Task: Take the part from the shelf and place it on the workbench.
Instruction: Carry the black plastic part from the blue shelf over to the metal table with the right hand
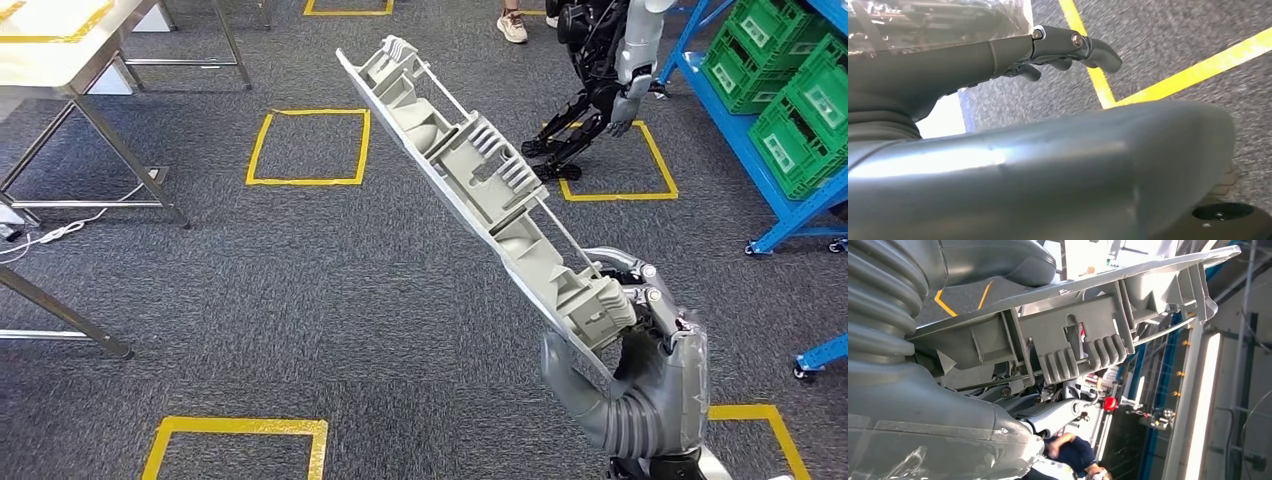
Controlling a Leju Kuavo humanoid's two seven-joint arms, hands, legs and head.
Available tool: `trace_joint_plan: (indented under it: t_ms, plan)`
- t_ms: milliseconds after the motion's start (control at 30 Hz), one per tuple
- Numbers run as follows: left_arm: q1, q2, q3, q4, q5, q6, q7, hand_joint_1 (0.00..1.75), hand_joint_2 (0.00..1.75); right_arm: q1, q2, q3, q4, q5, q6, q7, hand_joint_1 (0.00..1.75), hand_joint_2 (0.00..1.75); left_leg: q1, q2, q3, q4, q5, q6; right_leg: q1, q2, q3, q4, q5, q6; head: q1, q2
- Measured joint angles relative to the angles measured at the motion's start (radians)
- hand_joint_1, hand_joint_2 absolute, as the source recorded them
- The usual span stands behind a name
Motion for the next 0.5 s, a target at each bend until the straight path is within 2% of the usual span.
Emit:
trace_joint_plan:
  t_ms: [67, 100, 133, 167, 200, 233, 267, 300, 367, 400, 433, 467, 500]
  plan:
    - [0.001, 0.001, 0.000, 0.000, 0.000, 0.000, 0.000, 0.00, 1.75, -0.004, 0.000, 0.001, 0.000, 0.000, 0.000, 0.000, 1.75, 1.75, -0.002, 0.049, -0.025, 0.055, -0.033, -0.009, -0.002, -0.026, 0.011, -0.011, 0.002, -0.010, -0.009, 0.000]
    - [-0.001, 0.001, 0.000, 0.000, 0.000, 0.001, 0.000, 0.00, 1.75, -0.004, -0.001, 0.002, 0.000, 0.000, 0.000, 0.000, 1.75, 1.75, -0.003, 0.082, -0.051, 0.111, -0.060, -0.013, 0.000, -0.040, 0.016, -0.013, 0.001, -0.013, -0.014, 0.000]
    - [-0.003, 0.001, 0.000, 0.000, 0.000, 0.000, 0.000, 0.00, 1.75, -0.005, -0.001, 0.002, 0.000, 0.000, 0.000, 0.000, 1.75, 1.75, -0.001, 0.101, -0.082, 0.174, -0.086, -0.018, 0.002, -0.055, 0.018, -0.013, -0.002, -0.015, -0.018, 0.000]
    - [-0.004, 0.001, 0.000, 0.000, 0.000, 0.000, 0.000, 0.00, 1.75, -0.005, -0.001, 0.002, 0.000, 0.000, 0.000, 0.000, 1.75, 1.75, 0.002, 0.112, -0.108, 0.226, -0.103, -0.021, 0.003, -0.070, 0.020, -0.012, -0.004, -0.016, -0.020, 0.000]
    - [-0.004, 0.001, 0.000, 0.000, 0.000, 0.000, 0.000, 0.00, 1.75, -0.005, -0.001, 0.003, 0.000, 0.000, 0.000, 0.000, 1.75, 1.75, 0.004, 0.117, -0.123, 0.251, -0.104, -0.024, 0.003, -0.085, 0.021, -0.012, -0.007, -0.016, -0.022, 0.000]
    - [-0.002, 0.001, 0.000, 0.000, 0.000, 0.000, 0.000, 0.00, 1.75, -0.005, -0.001, 0.004, 0.000, 0.000, 0.000, 0.000, 1.75, 1.75, 0.005, 0.121, -0.118, 0.239, -0.087, -0.025, 0.003, -0.099, 0.024, -0.011, -0.011, -0.014, -0.023, 0.000]
    - [-0.001, 0.001, 0.000, 0.000, 0.001, 0.000, 0.000, 0.00, 1.75, -0.005, -0.001, 0.005, 0.000, 0.000, 0.000, 0.000, 1.75, 1.75, 0.006, 0.129, -0.094, 0.191, -0.056, -0.025, 0.003, -0.112, 0.027, -0.010, -0.014, -0.012, -0.025, 0.000]
    - [-0.001, 0.002, 0.000, 0.000, 0.001, 0.000, 0.000, 0.00, 1.75, -0.005, -0.001, 0.006, 0.000, 0.000, 0.000, 0.000, 1.75, 1.75, 0.005, 0.149, -0.061, 0.125, -0.026, -0.024, 0.004, -0.124, 0.032, -0.010, -0.019, -0.009, -0.027, 0.000]
    - [-0.004, 0.001, 0.000, 0.000, 0.001, 0.000, 0.000, 0.00, 1.75, -0.006, -0.001, 0.007, 0.000, 0.000, 0.000, 0.000, 1.75, 1.75, -0.005, 0.197, -0.007, 0.024, 0.007, -0.011, 0.010, -0.147, 0.040, -0.008, -0.027, 0.001, -0.030, 0.000]
    - [-0.005, 0.001, 0.000, 0.000, 0.001, 0.000, 0.000, 0.00, 1.75, -0.007, -0.001, 0.007, 0.000, 0.000, 0.000, 0.000, 1.75, 1.75, -0.010, 0.211, 0.002, 0.004, 0.007, -0.003, 0.013, -0.157, 0.043, -0.008, -0.030, 0.006, -0.029, 0.000]
    - [-0.005, 0.002, 0.000, 0.000, 0.001, 0.000, 0.001, 0.00, 1.75, -0.008, -0.001, 0.007, 0.000, 0.000, 0.001, 0.000, 1.75, 1.75, -0.014, 0.209, 0.003, 0.002, 0.005, 0.006, 0.015, -0.168, 0.044, -0.008, -0.032, 0.011, -0.028, 0.000]
    - [-0.005, 0.002, 0.000, 0.000, 0.001, 0.000, 0.002, 0.00, 1.75, -0.008, -0.001, 0.007, 0.000, 0.000, 0.001, 0.000, 1.75, 1.75, -0.014, 0.196, 0.001, 0.001, 0.005, 0.013, 0.014, -0.179, 0.047, -0.009, -0.035, 0.016, -0.027, 0.000]
    - [-0.002, 0.003, 0.000, 0.000, 0.002, 0.000, 0.003, 0.00, 1.75, -0.010, -0.001, 0.007, 0.000, 0.000, 0.001, 0.000, 1.75, 1.75, -0.013, 0.183, 0.001, -0.002, 0.007, 0.019, 0.012, -0.176, 0.049, -0.006, -0.040, 0.021, -0.025, 0.000]
